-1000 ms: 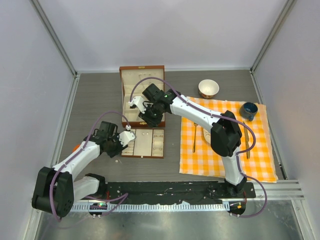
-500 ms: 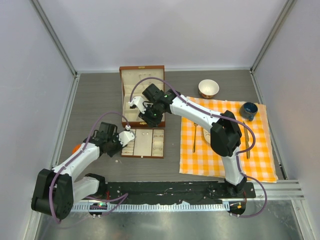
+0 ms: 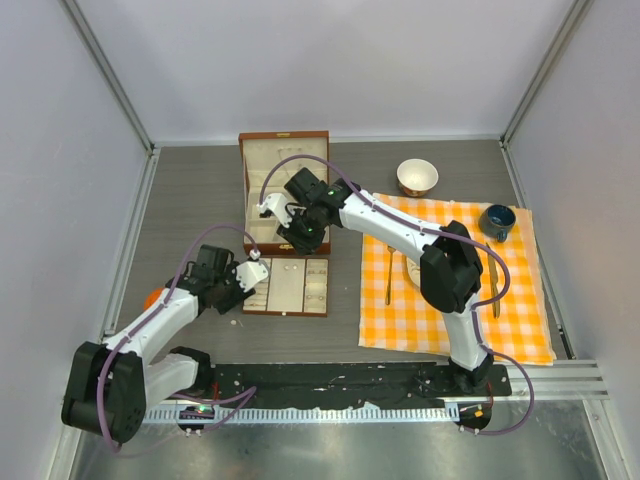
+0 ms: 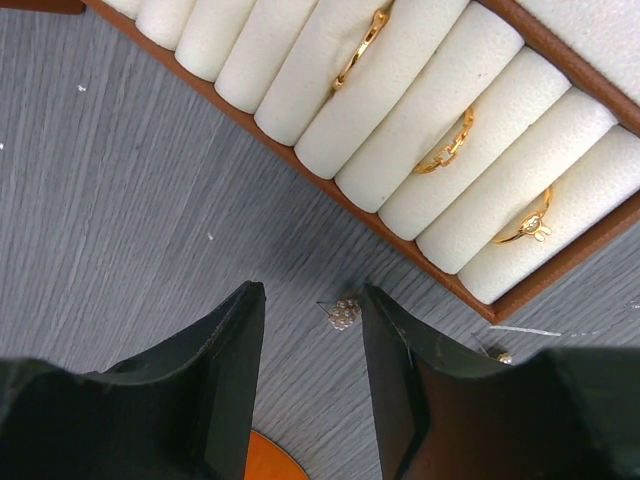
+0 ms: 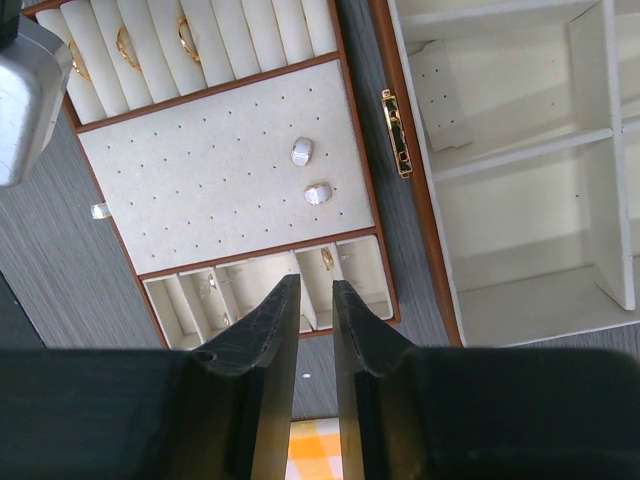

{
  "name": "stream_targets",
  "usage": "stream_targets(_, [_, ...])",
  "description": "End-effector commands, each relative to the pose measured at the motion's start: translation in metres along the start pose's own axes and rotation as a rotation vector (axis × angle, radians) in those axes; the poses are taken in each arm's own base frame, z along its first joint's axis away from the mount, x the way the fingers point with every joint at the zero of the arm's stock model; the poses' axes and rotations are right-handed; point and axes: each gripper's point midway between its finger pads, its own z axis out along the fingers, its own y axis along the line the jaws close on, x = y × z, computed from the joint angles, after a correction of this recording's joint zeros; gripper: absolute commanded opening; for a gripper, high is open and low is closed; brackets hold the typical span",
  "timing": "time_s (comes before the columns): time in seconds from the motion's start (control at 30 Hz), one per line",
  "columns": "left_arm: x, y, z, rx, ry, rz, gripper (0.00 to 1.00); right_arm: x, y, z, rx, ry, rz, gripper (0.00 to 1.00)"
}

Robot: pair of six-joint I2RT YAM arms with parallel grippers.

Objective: Organize the mixed jewelry
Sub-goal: Pick up the jewelry from the center of the board.

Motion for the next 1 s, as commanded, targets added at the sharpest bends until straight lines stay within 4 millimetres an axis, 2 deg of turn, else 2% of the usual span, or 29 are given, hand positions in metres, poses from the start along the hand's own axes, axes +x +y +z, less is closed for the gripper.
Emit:
stream_targets(0.0, [0.019, -0.009, 0.002, 0.020, 0.069, 0.005, 0.48, -0.015, -0.003, -0.006, 0.006, -0.054, -0.005, 0.25])
stream_targets(0.33, [0.029, -0.019, -0.001, 0.043, 0.091, 0.005, 0.48, -0.015, -0.003, -0.004, 0.003, -0.051, -0.007, 0.25])
stream_targets(0.63, [0.028, -0.022, -0.005, 0.062, 0.068, 0.008, 0.44, -0.013, -0.003, -0.004, 0.001, -0.048, -0.003, 0.25])
stream_targets(0.97, [0.022, -0.024, 0.001, 0.120, 0.069, 0.003, 0.39, -0.011, -0.002, -0.004, 0.003, -0.046, -0.004, 0.25])
